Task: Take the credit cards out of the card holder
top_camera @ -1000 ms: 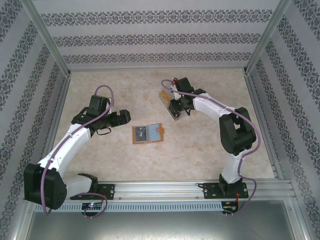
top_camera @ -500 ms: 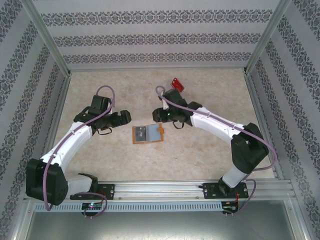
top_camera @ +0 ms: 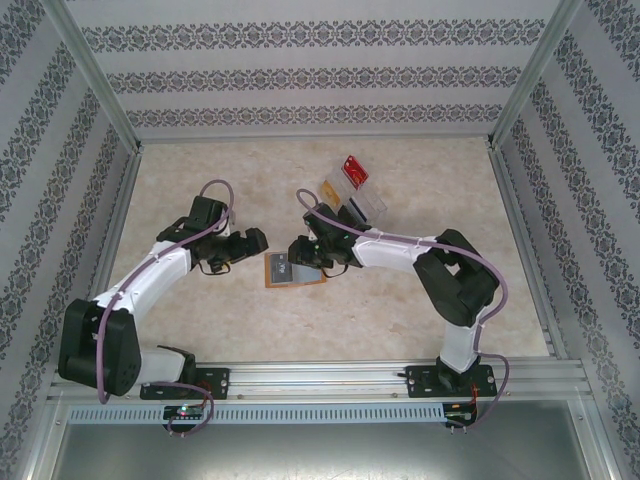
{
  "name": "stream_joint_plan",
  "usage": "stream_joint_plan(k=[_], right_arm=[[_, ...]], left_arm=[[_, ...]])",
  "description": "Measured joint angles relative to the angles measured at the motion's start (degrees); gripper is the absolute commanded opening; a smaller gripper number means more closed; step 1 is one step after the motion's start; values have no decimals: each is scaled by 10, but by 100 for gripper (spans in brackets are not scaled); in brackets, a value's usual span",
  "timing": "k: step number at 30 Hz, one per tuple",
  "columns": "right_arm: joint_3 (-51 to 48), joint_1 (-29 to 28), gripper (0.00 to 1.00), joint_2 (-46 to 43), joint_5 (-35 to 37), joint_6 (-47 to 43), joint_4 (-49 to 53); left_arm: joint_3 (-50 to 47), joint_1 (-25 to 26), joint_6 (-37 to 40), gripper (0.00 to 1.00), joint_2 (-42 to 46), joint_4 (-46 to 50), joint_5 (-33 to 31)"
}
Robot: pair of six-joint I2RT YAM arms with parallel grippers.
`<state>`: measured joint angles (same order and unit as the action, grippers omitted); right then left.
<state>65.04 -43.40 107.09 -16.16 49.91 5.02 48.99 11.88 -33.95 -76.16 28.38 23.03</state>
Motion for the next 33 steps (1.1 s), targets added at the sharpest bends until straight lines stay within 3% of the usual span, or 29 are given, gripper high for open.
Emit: stream_joint_plan(k=[12, 25, 28, 33], right_arm=[[-6, 0, 25, 26, -5, 25, -28], [-7, 0, 23, 45, -17, 27, -41], [-7, 0, 23, 47, -20, 27, -44], [-7, 0, 23, 49, -26, 28, -45]], left_arm=[[-23, 1, -45, 58, -78, -82, 82], [-23, 15, -72, 27, -160, -139, 115], [-23, 16, -72, 16, -168, -143, 117], [-21, 17, -72, 11, -186, -146, 119]])
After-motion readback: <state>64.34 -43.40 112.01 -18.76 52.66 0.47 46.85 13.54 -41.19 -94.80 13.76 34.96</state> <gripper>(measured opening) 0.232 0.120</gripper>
